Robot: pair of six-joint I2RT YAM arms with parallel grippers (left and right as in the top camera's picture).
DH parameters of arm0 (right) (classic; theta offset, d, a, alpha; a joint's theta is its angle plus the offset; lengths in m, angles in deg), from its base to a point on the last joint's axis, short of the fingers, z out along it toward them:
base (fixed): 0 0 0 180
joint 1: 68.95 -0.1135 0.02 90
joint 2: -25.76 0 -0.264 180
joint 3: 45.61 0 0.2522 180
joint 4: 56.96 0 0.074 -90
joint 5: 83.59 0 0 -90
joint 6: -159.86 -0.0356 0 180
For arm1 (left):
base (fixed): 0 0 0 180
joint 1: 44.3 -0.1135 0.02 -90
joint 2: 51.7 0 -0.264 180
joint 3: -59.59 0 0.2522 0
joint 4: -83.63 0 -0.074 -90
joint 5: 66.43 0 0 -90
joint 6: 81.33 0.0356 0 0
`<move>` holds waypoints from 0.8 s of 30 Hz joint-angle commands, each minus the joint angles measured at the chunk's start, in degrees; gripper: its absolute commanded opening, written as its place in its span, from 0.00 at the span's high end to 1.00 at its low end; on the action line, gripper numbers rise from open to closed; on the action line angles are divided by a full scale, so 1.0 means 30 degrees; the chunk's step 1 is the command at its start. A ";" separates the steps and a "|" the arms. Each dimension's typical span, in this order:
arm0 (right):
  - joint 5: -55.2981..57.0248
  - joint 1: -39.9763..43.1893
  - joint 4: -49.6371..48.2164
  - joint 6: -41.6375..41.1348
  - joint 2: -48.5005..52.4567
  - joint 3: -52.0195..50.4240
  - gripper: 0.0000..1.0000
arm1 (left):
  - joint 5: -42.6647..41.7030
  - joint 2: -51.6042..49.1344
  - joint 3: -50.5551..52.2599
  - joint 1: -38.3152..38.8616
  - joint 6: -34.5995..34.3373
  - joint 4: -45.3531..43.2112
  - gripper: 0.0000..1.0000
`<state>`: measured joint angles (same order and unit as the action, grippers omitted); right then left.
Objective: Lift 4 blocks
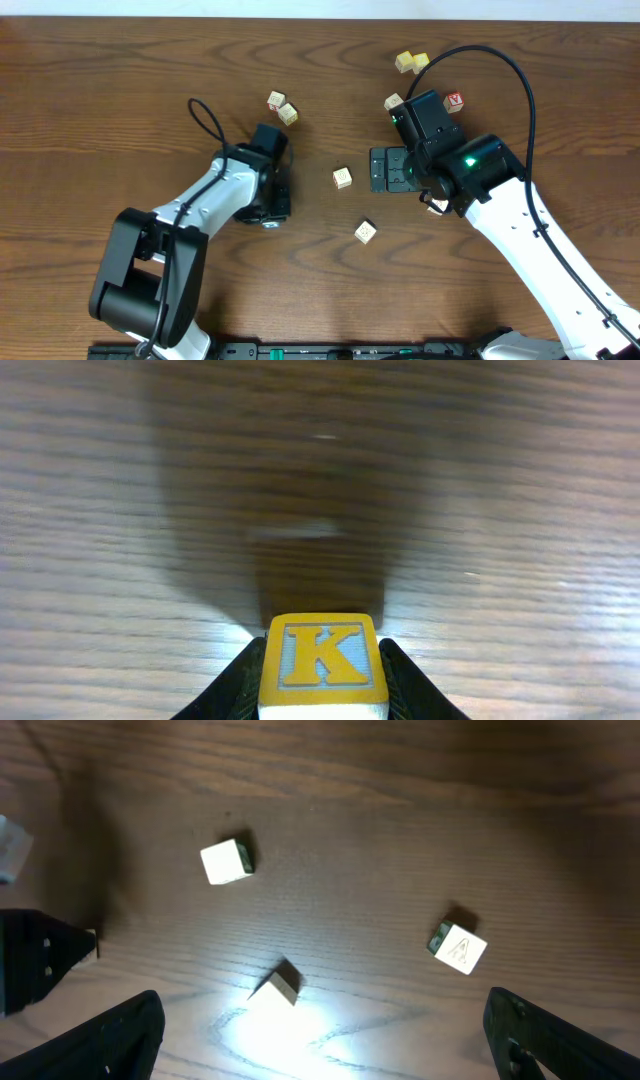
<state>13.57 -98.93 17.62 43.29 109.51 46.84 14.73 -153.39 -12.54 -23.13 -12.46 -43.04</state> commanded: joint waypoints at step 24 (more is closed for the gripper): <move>-0.0481 0.2747 0.1158 -0.0270 0.0022 0.0102 0.01 | -0.0481 -0.0379 -0.0153 0.3752 -0.1137 -0.3031 0.46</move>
<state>13.18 -91.30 20.81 43.27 109.51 46.84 12.09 -153.59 -12.54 -11.83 -15.54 -51.80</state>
